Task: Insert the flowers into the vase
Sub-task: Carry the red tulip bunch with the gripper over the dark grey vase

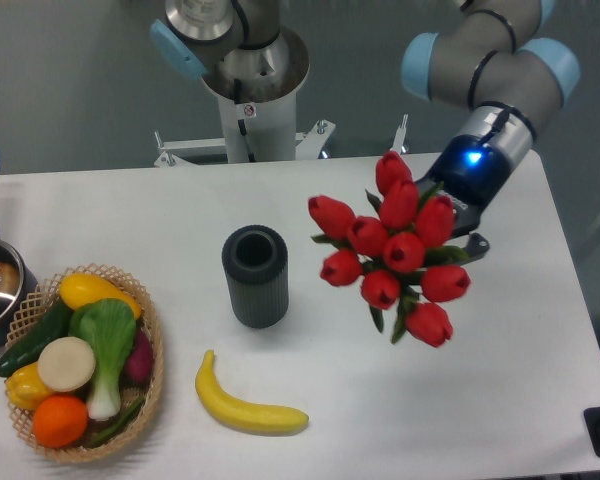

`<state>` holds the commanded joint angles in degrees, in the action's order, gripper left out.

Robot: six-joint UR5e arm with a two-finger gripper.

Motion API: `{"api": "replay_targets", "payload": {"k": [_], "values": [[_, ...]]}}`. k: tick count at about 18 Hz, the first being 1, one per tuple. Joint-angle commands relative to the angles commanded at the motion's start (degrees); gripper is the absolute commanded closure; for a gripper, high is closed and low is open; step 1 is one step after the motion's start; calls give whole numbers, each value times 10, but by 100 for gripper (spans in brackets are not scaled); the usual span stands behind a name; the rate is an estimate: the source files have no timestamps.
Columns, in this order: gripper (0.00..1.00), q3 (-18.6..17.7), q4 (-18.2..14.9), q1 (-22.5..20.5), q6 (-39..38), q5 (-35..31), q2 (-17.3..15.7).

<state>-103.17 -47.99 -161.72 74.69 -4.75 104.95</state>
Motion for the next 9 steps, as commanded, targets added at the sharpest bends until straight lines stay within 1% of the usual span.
{"api": "replay_targets", "payload": {"k": [4,5,7,9], "values": [[79,-50,0,7,5,9,-39],[79,-68,1,10,6,9,-50],[79,-84,0,22,3,9,-64],[79,-99,-1,25,0,9,-82]]}}
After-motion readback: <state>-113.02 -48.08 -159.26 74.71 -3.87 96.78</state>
